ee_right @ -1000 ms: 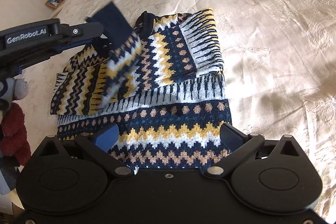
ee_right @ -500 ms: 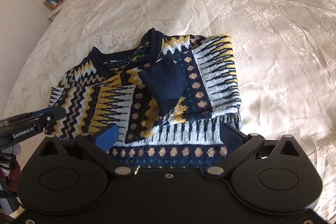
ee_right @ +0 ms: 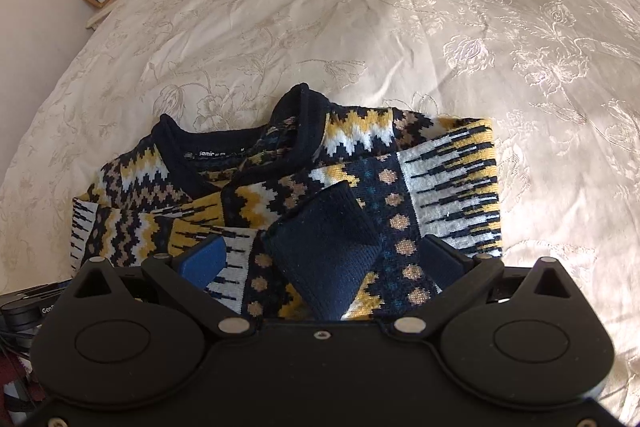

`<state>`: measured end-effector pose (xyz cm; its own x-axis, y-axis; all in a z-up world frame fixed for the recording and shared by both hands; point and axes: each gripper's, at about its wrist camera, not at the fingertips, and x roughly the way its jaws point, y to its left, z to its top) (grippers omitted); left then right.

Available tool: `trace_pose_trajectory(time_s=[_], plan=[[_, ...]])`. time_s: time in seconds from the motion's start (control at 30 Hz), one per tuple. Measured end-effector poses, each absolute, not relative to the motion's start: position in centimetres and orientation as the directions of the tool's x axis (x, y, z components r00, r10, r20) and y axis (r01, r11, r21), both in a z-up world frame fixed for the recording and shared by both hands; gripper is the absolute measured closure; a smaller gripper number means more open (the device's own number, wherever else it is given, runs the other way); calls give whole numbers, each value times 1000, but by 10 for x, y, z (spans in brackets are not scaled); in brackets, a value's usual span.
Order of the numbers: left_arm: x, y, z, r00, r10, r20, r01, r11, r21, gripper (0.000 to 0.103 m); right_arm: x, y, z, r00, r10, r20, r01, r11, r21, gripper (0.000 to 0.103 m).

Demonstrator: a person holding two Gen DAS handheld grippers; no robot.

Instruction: Fold small clothes

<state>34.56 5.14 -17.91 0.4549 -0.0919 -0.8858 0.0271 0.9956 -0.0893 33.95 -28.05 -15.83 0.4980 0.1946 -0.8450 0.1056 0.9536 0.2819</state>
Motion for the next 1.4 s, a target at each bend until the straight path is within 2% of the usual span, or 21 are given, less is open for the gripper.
trace_pose_trajectory(time_s=[0.13,0.23,0.27,0.5,0.77,0.8,0.83,0.87,0.9,1.07,1.2,1.4], plan=[[346,52,-180,458,-96,-884,10,995,-103,76,329,-302,-165,471,149,-869,170,952,256,4],[345,53,-181,462,-103,-881,11,994,-110,76,318,-320,-170,439,125,-890,220,945,241,24],[345,54,-181,463,-104,-880,12,994,-111,76,313,-325,-170,430,112,-896,230,946,229,26],[345,53,-180,462,-103,-881,13,994,-110,75,304,-326,-170,444,198,-874,164,941,297,26],[345,54,-180,462,-117,-879,20,992,-121,75,312,-321,-186,414,197,-889,176,940,291,28],[344,55,-180,463,-119,-878,21,992,-123,75,313,-321,-187,412,204,-888,175,939,296,32],[344,55,-180,465,-121,-877,23,992,-125,75,314,-321,-188,409,214,-887,172,936,306,48],[343,55,-179,467,-123,-876,23,992,-128,75,316,-321,-188,403,217,-889,172,936,306,72],[342,56,-179,469,-127,-874,23,991,-132,75,316,-320,-186,405,226,-886,163,936,313,85],[335,57,-166,500,-137,-855,24,989,-145,75,317,-308,-147,488,294,-822,37,934,356,88],[333,54,-148,565,-139,-814,48,990,-136,74,325,-312,-113,583,248,-774,-7,954,300,88],[357,56,-160,532,-96,-841,11,994,-107,70,355,-329,-158,493,173,-853,53,972,228,86]])
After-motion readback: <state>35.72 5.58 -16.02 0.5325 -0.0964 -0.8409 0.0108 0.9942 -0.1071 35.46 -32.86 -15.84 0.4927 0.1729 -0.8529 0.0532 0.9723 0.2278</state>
